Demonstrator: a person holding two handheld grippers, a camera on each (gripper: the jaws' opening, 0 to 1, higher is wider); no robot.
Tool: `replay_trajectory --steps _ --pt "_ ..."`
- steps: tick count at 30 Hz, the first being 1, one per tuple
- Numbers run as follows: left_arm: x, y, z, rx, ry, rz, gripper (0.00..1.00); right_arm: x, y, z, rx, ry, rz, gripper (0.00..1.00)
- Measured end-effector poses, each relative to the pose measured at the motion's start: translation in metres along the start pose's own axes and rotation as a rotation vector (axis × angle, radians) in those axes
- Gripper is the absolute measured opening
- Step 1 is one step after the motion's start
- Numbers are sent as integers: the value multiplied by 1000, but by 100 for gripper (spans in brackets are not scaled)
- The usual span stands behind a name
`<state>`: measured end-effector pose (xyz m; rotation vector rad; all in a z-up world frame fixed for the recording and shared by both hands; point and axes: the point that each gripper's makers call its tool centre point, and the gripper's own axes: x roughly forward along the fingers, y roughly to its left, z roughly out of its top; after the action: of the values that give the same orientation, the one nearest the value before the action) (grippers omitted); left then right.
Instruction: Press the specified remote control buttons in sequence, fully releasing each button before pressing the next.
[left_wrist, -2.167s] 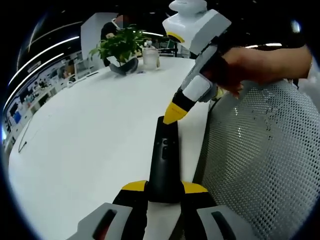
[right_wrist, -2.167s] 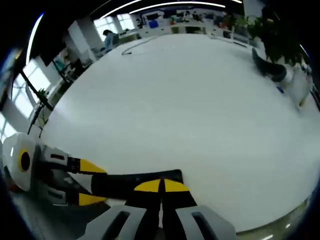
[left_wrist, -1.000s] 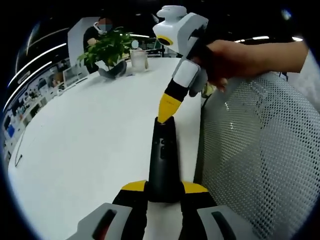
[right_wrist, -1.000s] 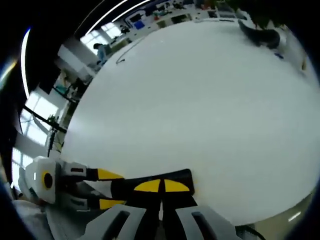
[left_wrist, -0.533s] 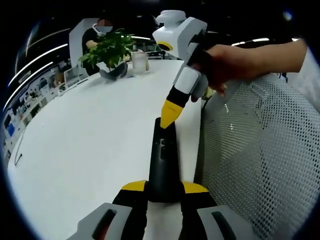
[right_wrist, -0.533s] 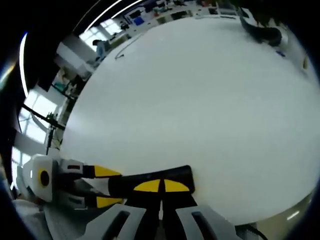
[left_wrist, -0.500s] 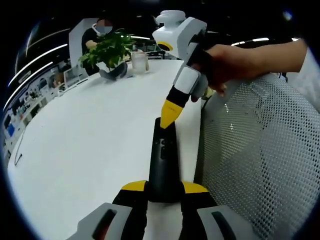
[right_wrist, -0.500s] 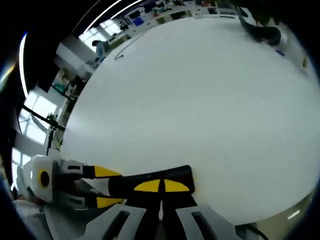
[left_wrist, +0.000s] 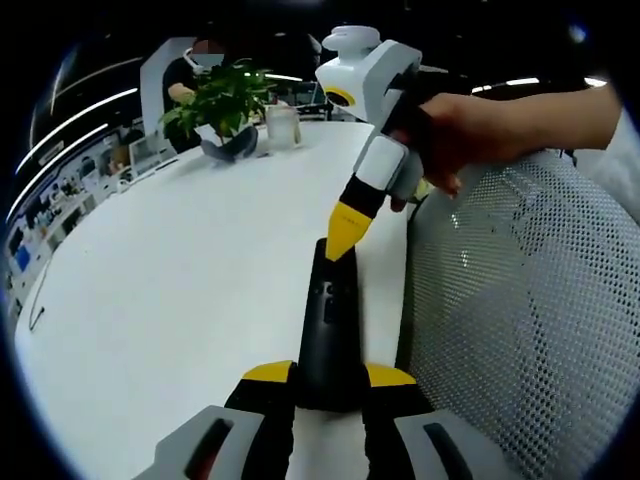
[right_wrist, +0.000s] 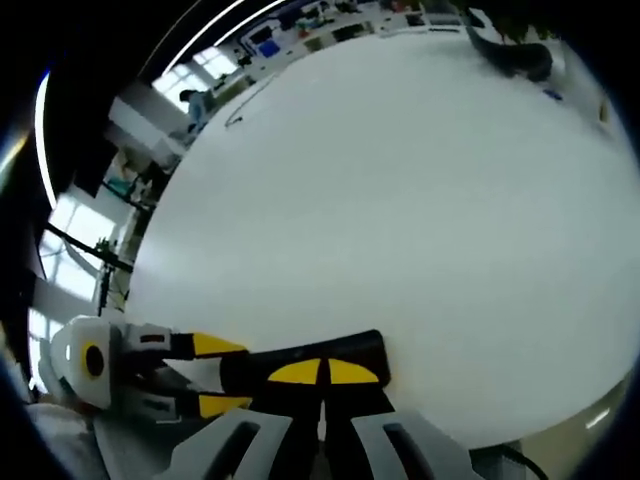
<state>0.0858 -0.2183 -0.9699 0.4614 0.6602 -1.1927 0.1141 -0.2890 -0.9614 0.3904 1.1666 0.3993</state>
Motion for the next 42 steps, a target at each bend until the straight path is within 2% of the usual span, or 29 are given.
replay_trajectory --steps 8,15,17,21,26,31,35,39,42 --pt "0 1 1 12 -3 -9 24 -1 -1 1 57 4 26 0" --pt "2 1 3 33 -10 -20 24 -1 1 2 -12 32 -1 0" --pt "2 0 3 32 -10 -23 24 -1 1 4 -43 21 -6 0" --pt "2 0 3 32 -14 -23 24 0 1 4 -50 23 -8 0" --pt "2 -2 4 41 -15 -32 24 1 12 6 -52 9 47 0" --pt "2 -2 4 46 -14 -41 24 7 9 4 -130 17 -3 0" --pt "2 -2 5 41 -17 -39 24 6 8 3 -129 11 -4 0" --pt "3 -1 5 40 -24 -38 24 7 6 4 -91 -1 14 0" --pt "3 -1 5 38 -27 -36 24 7 8 4 -103 -1 10 0"
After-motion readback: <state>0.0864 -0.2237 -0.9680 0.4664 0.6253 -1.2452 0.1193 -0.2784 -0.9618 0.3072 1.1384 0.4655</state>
